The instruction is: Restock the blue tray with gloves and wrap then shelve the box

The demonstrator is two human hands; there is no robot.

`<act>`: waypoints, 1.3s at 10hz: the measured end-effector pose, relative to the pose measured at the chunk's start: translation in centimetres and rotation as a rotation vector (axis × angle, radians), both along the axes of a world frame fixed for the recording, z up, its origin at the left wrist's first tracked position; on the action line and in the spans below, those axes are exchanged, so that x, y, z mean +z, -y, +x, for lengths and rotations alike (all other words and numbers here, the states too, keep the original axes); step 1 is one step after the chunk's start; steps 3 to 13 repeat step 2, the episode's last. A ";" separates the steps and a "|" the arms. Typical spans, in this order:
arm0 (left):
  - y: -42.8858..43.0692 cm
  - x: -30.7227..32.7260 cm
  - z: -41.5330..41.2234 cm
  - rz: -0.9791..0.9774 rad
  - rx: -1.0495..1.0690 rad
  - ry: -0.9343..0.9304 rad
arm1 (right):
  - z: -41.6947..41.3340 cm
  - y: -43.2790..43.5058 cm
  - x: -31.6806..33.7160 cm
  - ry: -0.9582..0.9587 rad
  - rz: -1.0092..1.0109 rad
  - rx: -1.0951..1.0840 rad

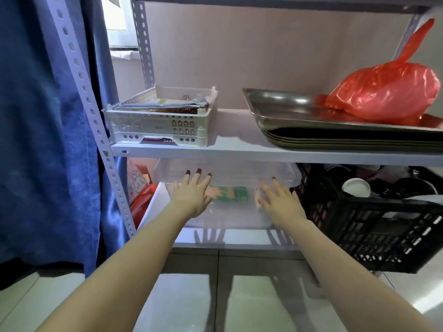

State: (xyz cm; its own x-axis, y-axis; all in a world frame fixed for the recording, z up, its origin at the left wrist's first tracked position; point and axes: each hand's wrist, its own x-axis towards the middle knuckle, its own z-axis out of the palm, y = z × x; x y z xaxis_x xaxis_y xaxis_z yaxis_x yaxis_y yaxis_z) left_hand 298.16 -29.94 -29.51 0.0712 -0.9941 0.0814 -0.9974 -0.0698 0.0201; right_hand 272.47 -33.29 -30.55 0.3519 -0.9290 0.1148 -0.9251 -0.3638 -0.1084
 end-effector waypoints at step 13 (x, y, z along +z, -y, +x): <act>-5.8 6.0 -0.1 0.053 -0.137 -0.040 | -0.6 -2.8 7.7 -0.002 0.149 0.105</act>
